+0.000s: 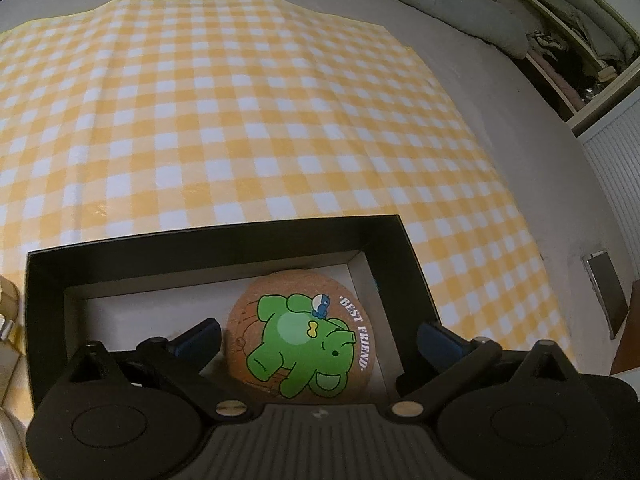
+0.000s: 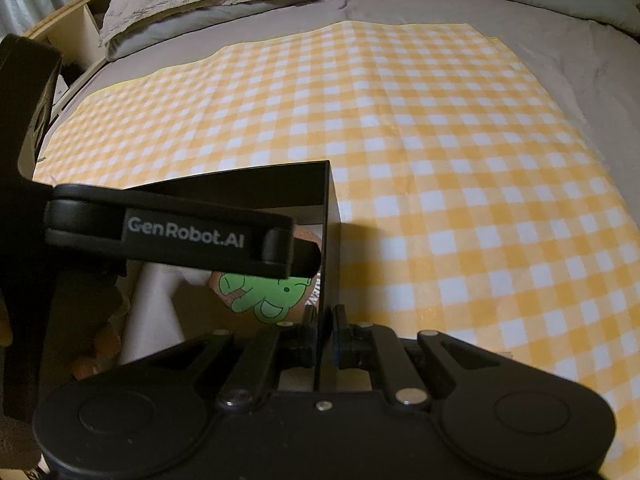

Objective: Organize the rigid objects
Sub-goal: 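Carry the cork coaster into the black box and release it, then return the left gripper to the objects and grasp the clear plastic box, then carry the clear plastic box into the black box onto the coaster, release, then return the left gripper and grasp the square carved wooden coaster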

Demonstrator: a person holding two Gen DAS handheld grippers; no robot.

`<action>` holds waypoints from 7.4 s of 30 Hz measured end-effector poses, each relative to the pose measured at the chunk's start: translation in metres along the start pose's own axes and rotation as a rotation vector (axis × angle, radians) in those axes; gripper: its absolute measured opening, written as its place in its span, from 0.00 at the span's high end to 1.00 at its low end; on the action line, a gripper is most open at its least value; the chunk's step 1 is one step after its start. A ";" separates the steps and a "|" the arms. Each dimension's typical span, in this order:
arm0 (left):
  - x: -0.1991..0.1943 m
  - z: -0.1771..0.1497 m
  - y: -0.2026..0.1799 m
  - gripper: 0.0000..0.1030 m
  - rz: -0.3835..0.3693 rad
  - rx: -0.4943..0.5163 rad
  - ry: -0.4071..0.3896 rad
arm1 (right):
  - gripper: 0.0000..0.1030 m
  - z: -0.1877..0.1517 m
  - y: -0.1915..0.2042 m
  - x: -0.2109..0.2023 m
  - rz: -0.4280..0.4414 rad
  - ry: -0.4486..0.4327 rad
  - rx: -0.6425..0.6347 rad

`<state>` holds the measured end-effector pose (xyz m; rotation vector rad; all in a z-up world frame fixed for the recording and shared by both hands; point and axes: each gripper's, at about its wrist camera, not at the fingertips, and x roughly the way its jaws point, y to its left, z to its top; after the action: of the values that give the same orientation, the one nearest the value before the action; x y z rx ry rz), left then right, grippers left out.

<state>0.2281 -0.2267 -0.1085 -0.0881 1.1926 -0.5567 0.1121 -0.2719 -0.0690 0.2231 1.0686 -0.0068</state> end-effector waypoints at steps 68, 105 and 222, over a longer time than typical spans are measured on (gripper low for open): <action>-0.117 -0.096 0.151 0.04 0.350 -0.151 -0.086 | 0.96 0.001 0.009 -0.001 -0.103 0.031 -0.023; -0.147 -0.068 0.071 0.27 0.219 -0.080 -0.237 | 0.96 -0.001 0.009 0.000 -0.088 0.030 -0.025; -0.135 -0.128 0.204 0.00 0.587 0.017 -0.099 | 0.88 -0.015 0.002 -0.003 -0.072 0.040 0.014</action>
<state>0.1528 0.0389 -0.1138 0.2422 1.0523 -0.0451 0.0982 -0.2672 -0.0728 0.1985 1.1161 -0.0747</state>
